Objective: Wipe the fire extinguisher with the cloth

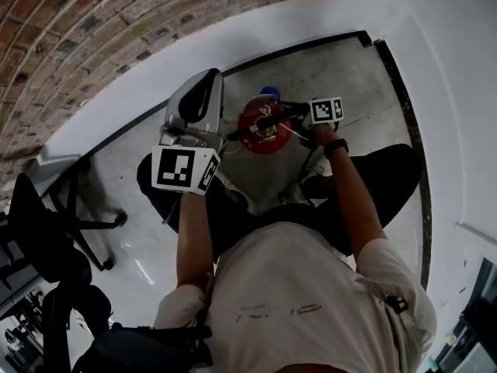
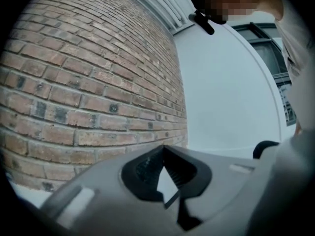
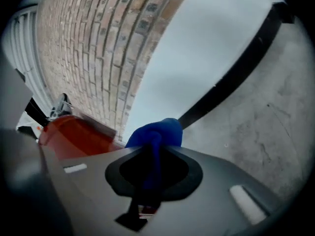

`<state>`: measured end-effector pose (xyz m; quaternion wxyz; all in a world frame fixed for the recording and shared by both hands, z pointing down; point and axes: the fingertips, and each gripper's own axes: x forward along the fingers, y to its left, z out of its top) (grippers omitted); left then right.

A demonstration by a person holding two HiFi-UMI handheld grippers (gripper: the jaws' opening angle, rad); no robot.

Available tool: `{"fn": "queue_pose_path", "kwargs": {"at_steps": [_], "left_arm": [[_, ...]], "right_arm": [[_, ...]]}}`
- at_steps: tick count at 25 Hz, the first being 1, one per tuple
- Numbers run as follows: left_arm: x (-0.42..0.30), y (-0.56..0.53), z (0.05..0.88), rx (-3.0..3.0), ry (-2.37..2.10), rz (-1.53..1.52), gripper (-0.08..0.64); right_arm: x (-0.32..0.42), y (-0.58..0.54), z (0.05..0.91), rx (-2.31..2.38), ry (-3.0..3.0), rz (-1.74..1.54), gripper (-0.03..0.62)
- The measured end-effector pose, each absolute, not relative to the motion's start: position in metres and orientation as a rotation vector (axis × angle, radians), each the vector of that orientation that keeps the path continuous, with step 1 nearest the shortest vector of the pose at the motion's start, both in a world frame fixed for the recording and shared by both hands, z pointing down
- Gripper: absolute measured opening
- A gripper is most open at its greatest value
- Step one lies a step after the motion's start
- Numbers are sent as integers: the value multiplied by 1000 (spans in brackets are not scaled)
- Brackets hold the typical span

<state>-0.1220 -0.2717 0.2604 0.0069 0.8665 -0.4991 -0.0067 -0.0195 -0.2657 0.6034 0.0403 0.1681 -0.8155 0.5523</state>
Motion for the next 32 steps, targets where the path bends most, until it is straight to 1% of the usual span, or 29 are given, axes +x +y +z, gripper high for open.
{"fn": "queue_pose_path", "kwargs": {"at_steps": [4,9,19,22,25,29,32], "left_arm": [[-129,-272,269,2683,-1572,-21,0],[-129,-271,277,2669,-1576,27,0],[-130,-280,299,2635,-1561,116,0],[-134,-285,289,2630,-1574,57,0],[-136,-287,277,2651,-1566,23,0],[-139,-286,265,2671,-1550,6,0],[-141,-284,258,2678,-1557,-17,0]], "right_arm": [[-7,-263,680,750,-2318,1750,44],[6,-249,758,835,-2132,1745,44],[11,-255,793,654,-2055,1570,49],[5,-277,750,538,-2140,1582,49],[-9,-318,637,299,-2344,1620,51],[-21,-340,490,40,-2561,1425,49],[-38,-339,397,-174,-2751,1358,51]]}}
